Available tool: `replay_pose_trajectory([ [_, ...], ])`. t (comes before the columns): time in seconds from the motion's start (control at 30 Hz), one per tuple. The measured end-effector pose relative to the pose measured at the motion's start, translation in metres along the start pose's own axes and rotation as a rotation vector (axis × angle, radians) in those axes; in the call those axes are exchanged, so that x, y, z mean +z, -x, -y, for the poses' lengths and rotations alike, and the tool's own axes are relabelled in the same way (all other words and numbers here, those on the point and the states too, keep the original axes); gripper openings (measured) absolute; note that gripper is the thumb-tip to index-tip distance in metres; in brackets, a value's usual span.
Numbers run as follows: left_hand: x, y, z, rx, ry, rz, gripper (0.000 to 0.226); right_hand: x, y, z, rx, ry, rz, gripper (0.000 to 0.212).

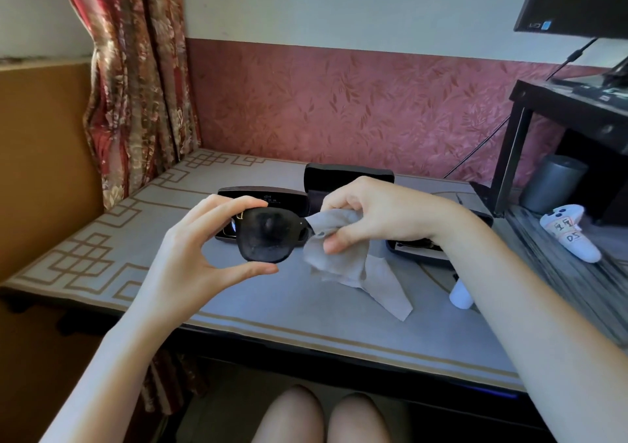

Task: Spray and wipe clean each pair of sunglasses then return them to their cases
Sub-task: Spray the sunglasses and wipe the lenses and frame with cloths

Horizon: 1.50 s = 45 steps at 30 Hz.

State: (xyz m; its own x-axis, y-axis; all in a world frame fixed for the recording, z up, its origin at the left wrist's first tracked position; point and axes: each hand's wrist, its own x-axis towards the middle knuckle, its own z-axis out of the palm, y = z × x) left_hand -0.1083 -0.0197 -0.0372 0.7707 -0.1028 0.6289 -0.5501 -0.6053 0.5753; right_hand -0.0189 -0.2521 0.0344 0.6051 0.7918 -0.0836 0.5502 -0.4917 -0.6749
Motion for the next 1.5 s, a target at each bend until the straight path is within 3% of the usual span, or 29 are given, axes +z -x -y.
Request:
replay_pose_trajectory([
  [0.07,0.000,-0.001,0.000,0.004,0.012,0.000,0.067,-0.004,0.004,-0.006,-0.042,-0.118,0.007,0.006],
  [0.2,0.000,-0.002,-0.002,0.004,0.054,-0.013,0.066,-0.008,0.009,-0.014,-0.106,-0.237,-0.010,0.023],
  [0.53,0.000,0.001,0.001,-0.015,0.106,-0.020,0.065,-0.004,0.019,-0.016,-0.038,-0.158,0.050,0.051],
  [0.73,0.006,0.000,0.001,-0.012,0.085,-0.029,0.064,0.011,0.017,-0.004,0.032,0.045,-0.141,0.039],
  [0.9,0.009,-0.004,-0.002,0.014,0.046,-0.050,0.064,0.014,0.009,-0.004,-0.021,-0.044,-0.276,0.029],
  [1.1,0.010,-0.006,-0.004,0.007,0.049,-0.054,0.063,0.017,0.004,-0.006,-0.102,-0.076,-0.407,0.055],
  [1.5,0.009,-0.006,-0.006,0.028,0.070,-0.053,0.063,0.005,0.022,-0.021,-0.142,-0.230,-0.293,0.018],
])
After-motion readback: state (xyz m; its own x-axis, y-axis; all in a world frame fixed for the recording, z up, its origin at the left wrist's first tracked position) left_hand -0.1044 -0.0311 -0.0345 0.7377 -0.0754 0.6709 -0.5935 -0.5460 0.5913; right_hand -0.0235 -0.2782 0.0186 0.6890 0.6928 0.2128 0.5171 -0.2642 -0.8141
